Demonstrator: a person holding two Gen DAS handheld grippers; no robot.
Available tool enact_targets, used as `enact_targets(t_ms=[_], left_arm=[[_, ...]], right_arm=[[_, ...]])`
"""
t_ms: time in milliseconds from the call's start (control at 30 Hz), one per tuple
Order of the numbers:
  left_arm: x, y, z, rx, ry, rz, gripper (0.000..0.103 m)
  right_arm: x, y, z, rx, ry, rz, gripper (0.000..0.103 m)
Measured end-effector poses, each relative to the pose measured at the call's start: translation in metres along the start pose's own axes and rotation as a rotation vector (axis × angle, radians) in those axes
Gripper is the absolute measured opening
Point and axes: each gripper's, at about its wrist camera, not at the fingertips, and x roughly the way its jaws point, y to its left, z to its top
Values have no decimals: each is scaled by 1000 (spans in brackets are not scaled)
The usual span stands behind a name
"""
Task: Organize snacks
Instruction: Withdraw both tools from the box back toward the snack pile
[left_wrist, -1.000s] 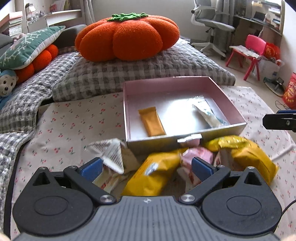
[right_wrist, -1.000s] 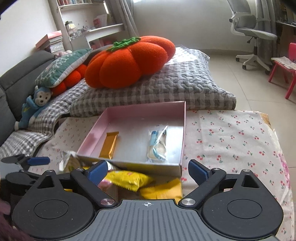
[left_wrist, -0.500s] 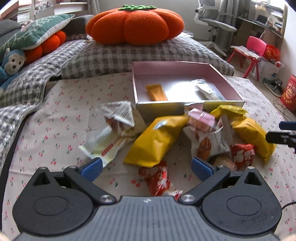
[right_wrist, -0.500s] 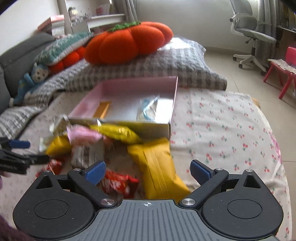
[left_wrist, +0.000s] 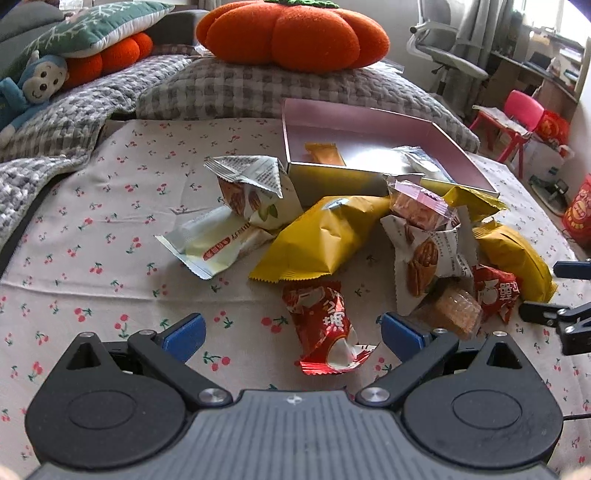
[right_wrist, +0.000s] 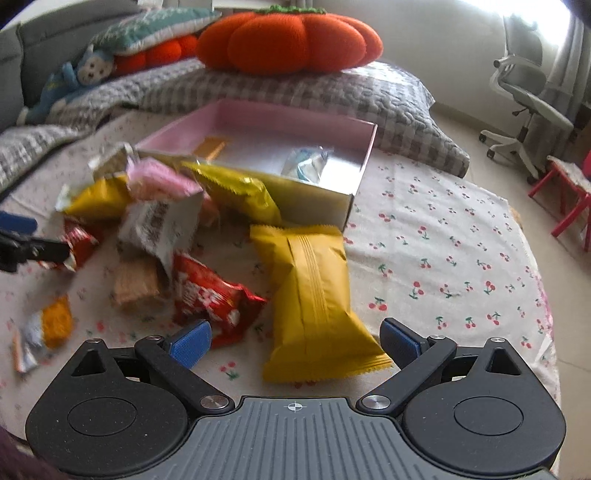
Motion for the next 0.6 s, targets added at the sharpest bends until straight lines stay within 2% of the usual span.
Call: enact_targets(t_ms=[200, 500, 600], left_arm=[[4, -4, -3, -2, 6, -23, 92], [6, -5, -4, -7, 27, -45, 73], [6, -3, -5, -16, 36, -55, 63]], right_arm=[[15, -10, -6, -10, 47, -38, 100], [24, -25, -1, 78, 48, -33, 100], [26, -27, 1, 93, 45, -33, 100]])
